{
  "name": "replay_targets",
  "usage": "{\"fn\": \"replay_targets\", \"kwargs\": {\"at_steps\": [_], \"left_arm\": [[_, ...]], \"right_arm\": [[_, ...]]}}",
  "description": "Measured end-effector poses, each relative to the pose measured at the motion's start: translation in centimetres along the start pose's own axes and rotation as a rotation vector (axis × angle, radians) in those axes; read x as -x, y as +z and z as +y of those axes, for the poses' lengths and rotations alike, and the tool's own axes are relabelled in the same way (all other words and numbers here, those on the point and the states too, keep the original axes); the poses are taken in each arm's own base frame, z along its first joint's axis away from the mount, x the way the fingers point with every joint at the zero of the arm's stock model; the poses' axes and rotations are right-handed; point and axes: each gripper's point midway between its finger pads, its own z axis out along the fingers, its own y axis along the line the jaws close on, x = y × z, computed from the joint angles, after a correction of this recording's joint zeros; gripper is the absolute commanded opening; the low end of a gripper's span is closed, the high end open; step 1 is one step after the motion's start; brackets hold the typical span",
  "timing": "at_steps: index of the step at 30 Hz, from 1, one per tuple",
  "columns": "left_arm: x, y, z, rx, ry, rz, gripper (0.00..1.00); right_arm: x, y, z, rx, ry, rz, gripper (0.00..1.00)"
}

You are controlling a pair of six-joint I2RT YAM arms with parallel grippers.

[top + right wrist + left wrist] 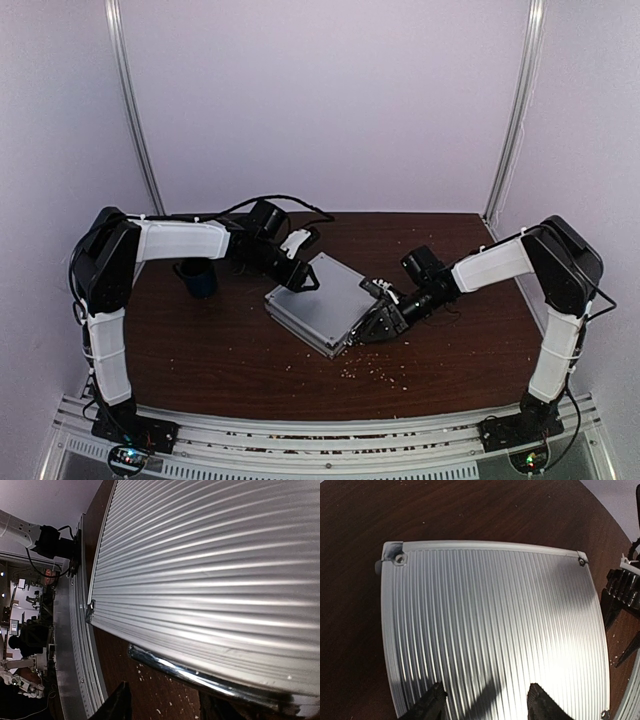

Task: Pack up texas hold em set
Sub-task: Press the middle-side button of the box on the chip case.

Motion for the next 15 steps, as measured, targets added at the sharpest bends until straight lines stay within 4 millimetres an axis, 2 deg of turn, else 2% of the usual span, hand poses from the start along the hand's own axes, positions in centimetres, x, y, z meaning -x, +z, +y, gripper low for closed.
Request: {"fn": "replay_targets", "kwargs": {"at_steps": [15], "left_arm": [[0.0,0.0,0.0,-0.003,0.0,0.0,0.57]], "right_arm": [[1.3,0.2,-0.3,0.003,0.005,-0.035,0.47]]}}
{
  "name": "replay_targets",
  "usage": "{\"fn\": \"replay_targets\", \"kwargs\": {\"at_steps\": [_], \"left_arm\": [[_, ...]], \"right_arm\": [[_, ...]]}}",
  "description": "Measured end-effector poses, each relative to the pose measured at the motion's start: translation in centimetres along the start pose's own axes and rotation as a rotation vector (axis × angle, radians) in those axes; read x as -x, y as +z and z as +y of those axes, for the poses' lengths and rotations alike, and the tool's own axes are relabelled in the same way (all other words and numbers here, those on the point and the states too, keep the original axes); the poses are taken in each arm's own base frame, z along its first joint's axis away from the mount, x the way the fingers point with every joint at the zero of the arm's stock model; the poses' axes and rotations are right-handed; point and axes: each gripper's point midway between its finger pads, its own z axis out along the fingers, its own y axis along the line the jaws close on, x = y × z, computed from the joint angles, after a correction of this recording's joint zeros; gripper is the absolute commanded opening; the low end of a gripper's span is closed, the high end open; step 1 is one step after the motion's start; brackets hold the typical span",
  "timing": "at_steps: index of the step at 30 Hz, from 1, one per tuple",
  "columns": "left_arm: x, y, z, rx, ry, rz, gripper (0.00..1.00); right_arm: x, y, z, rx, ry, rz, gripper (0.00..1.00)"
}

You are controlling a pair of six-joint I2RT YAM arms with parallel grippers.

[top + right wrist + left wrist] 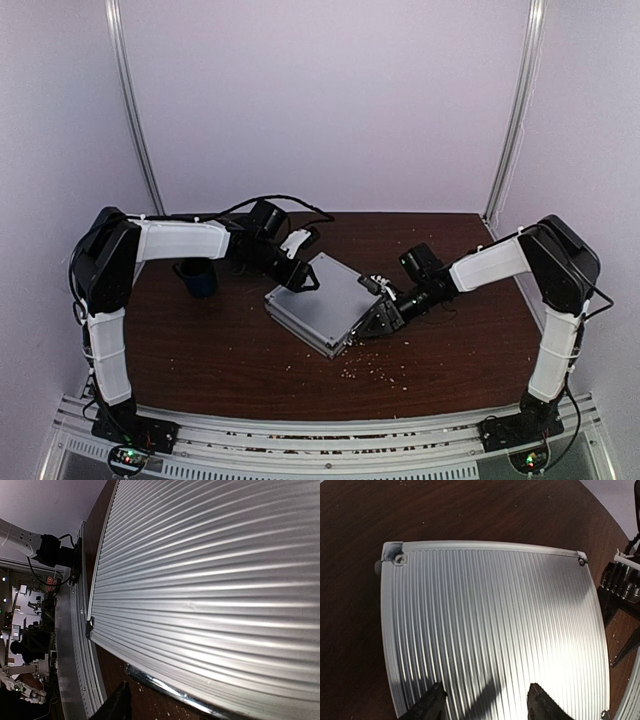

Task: Pack up texas hold em set
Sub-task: Press the middle-side button of the box on the chip case.

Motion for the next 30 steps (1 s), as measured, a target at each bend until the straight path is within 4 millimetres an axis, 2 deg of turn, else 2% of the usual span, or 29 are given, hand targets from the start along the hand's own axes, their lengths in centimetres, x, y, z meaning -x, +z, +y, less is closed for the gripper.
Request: {"fn": "replay_targets", "kwargs": {"at_steps": [30], "left_arm": [[0.11,0.13,0.03,-0.001,0.009,-0.005,0.57]], "right_arm": [[0.47,0.17,0.17,0.034,0.081,-0.017,0.46]]}}
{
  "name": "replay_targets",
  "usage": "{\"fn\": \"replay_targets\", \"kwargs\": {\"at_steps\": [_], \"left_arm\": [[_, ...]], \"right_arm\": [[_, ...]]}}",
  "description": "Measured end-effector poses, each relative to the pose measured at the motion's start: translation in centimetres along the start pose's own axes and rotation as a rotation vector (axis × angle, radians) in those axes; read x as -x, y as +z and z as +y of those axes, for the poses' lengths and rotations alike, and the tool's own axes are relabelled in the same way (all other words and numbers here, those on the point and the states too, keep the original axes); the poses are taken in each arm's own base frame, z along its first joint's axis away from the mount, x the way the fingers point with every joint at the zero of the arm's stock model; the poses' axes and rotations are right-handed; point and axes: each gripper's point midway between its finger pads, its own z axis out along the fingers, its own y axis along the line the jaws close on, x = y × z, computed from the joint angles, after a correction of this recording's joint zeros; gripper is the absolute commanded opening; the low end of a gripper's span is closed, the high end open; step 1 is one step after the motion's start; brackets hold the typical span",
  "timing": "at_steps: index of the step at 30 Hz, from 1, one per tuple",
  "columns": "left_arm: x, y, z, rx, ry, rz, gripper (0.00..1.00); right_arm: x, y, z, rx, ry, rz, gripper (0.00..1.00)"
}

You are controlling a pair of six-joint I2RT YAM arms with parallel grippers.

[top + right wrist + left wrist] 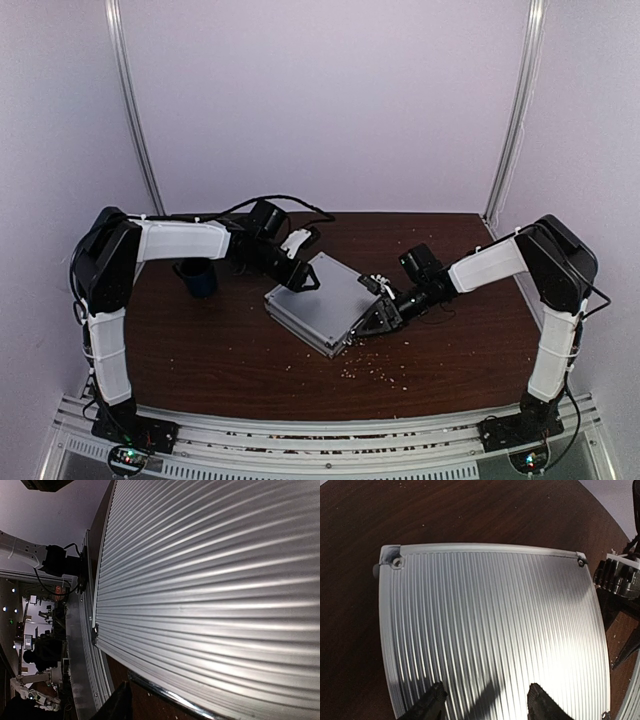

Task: Pack up texas hold em set
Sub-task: Press the middle-side button of the box on the chip case.

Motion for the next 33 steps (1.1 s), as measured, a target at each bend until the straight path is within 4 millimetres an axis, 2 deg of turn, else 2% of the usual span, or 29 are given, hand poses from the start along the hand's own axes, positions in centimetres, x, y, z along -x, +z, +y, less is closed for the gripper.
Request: {"fn": "replay_targets", "kwargs": {"at_steps": [11,17,28,33], "left_arm": [[0.0,0.0,0.0,0.0,0.001,-0.002,0.57],[0.1,0.1,0.2,0.003,0.001,-0.005,0.57],[0.3,0.2,0.1,-0.003,0.006,-0.012,0.57],[0.3,0.2,0.1,-0.001,0.008,-0.013,0.57]], "right_arm": [[0.0,0.0,0.3,0.015,-0.009,-0.006,0.46],[0.6,-0.5,1.8,0.054,-0.034,-0.023,0.46],[0.6,-0.5,1.7,0.053,-0.041,-0.022,0.46],[0.4,-0.7,1.5,0.022,-0.099,-0.009,0.45]]}}
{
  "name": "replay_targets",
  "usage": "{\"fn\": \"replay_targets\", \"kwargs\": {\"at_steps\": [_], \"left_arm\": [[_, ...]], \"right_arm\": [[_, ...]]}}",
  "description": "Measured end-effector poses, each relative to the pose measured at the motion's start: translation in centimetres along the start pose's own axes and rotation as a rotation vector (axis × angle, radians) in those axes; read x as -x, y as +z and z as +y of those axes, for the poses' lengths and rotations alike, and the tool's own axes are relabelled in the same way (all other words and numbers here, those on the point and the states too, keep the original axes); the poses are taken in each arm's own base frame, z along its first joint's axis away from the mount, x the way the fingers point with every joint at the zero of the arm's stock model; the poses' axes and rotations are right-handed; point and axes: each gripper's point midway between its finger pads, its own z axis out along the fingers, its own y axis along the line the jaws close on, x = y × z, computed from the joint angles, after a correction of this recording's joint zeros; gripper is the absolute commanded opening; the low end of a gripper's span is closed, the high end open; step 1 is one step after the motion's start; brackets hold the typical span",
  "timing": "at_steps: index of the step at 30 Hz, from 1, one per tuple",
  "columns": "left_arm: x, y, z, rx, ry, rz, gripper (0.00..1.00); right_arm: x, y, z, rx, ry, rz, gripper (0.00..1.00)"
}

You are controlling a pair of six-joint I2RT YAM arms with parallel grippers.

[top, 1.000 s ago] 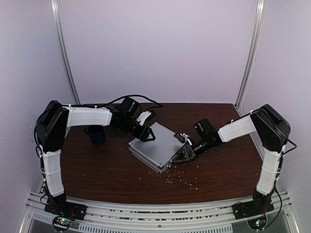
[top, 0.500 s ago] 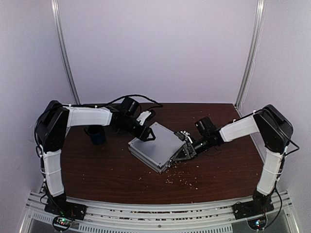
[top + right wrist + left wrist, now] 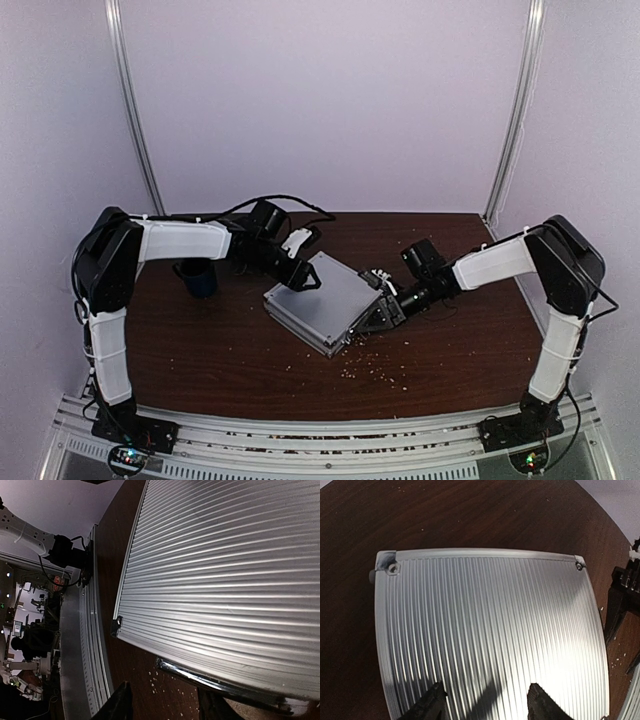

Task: Pack up texas hold em set
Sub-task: Press the middle-side button of the box on the chip case.

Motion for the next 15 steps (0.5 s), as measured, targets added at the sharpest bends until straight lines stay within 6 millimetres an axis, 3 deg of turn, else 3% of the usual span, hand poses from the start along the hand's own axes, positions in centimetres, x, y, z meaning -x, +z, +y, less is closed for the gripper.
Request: {"fn": "replay_targets", "kwargs": {"at_steps": [7,15], "left_arm": [[-0.6,-1.2,0.5,0.032,-0.009,0.009,0.68],[-1.3,-3.6,4.5,0.084,-0.122,-0.008,0.69]], "right_arm": [[-0.3,-1.0,-1.1,-0.136,-0.114,0.024,0.43],[0.9,-2.7,-2.6,-0.346,-0.219,0.005,0.43]]}}
